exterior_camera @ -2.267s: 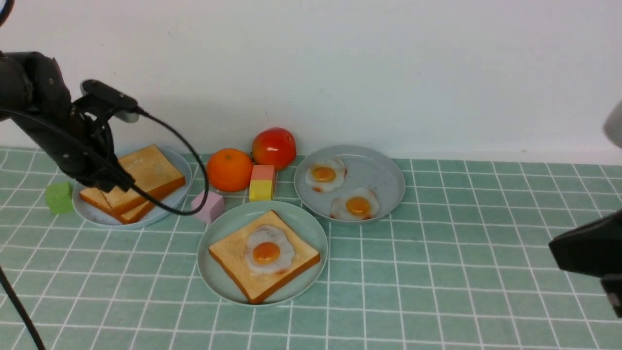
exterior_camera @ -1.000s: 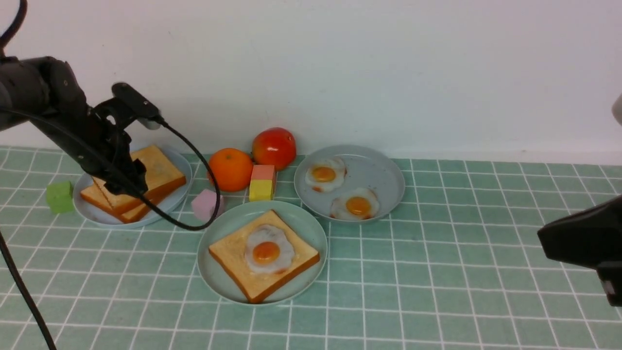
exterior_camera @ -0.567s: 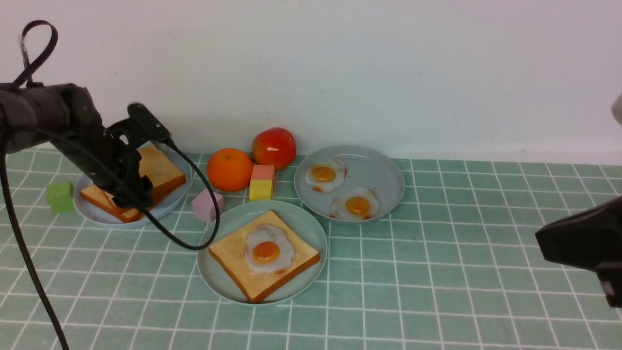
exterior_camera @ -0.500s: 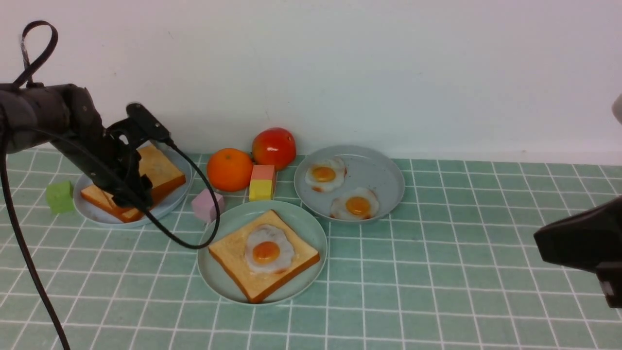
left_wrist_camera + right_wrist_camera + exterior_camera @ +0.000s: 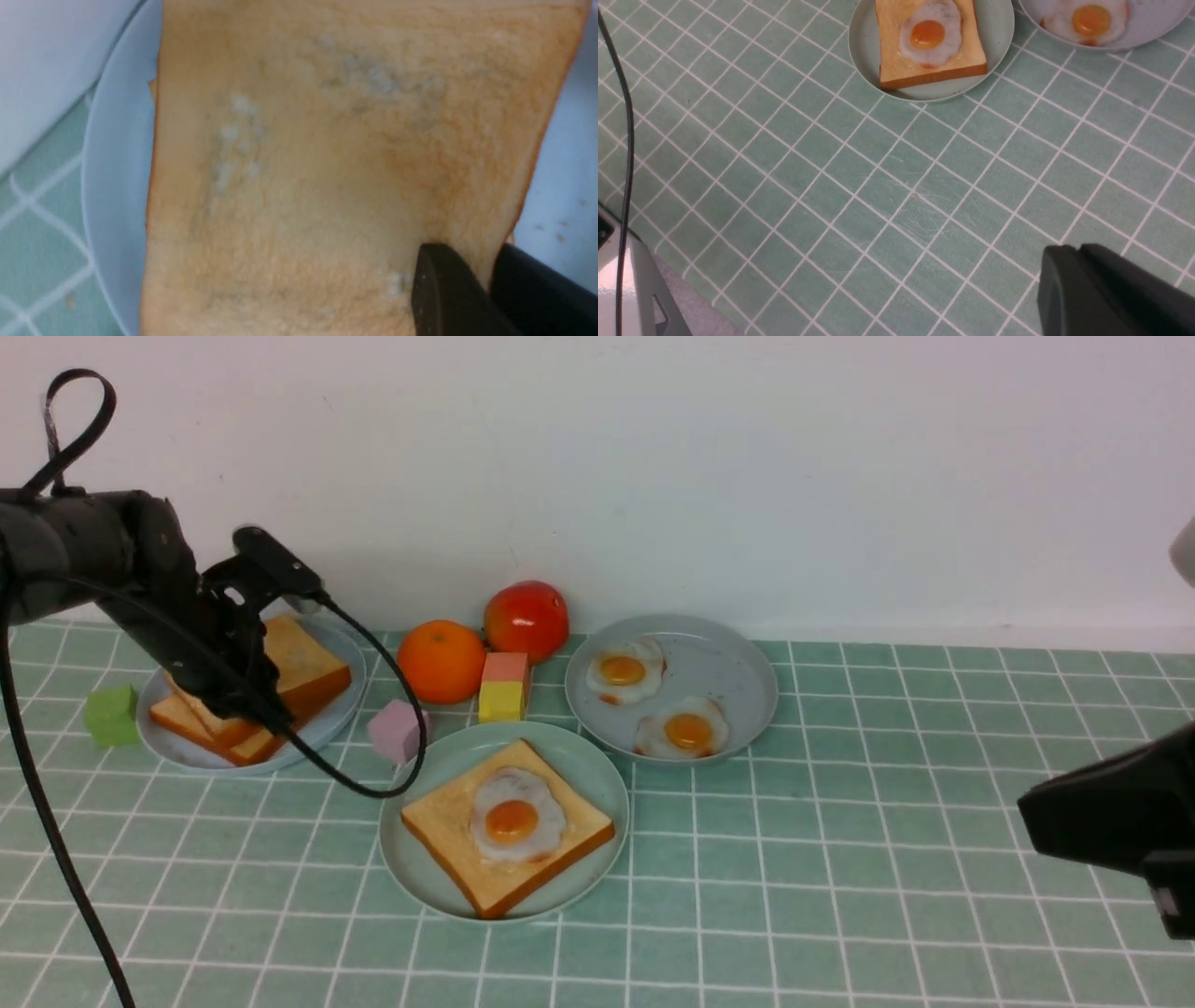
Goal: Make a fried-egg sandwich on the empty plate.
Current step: Use the left arm to grab a slice of bread, then use the left arm to place a slice of bread on the fried egg in the middle
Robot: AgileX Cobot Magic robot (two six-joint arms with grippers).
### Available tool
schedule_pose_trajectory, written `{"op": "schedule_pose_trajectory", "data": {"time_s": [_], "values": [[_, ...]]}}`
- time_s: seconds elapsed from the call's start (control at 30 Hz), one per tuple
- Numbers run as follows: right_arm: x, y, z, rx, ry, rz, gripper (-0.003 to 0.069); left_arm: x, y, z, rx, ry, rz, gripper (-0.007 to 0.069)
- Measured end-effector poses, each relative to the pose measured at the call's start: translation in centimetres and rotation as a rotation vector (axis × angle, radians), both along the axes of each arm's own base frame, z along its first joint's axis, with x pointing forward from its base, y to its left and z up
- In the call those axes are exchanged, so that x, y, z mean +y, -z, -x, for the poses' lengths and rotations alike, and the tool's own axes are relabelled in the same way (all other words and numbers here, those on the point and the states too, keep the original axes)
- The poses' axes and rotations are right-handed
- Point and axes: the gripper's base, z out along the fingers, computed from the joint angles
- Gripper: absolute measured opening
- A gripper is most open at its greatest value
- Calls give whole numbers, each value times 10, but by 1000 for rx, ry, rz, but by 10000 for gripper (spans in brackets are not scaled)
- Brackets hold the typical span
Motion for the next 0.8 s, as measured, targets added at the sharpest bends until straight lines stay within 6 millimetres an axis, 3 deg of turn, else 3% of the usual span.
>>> {"op": "schedule_pose_trajectory", "data": {"time_s": [0.1, 0.2, 0.3, 0.33, 0.4, 0.43, 0.5, 0.67, 0.8], "values": [[-2, -3, 2, -29, 5, -14, 50, -16, -32, 12, -16, -70, 31, 65], [-5, -7, 5, -61, 11, -21, 53, -61, -78, 39, -51, -82, 92, 52], [-7, -8, 7, -70, 11, -21, 53, -98, -92, 63, -40, -59, 135, 52], [-9, -9, 11, -72, 10, -18, 55, -125, -89, 82, -4, -22, 142, 52], [-10, -9, 13, -70, 8, -16, 55, -141, -84, 92, 17, 9, 136, 52], [-13, -11, 17, -73, 5, -17, 57, -164, -73, 106, 44, 64, 113, 52], [-15, -13, 21, -84, 5, -23, 60, -184, -58, 115, 63, 111, 82, 52], [-21, -17, 30, -112, 5, -40, 64, -216, -27, 121, 89, 198, 20, 51], [-23, -18, 35, -102, -3, -48, 64, -225, -7, 121, 121, 227, -18, 48]]}}
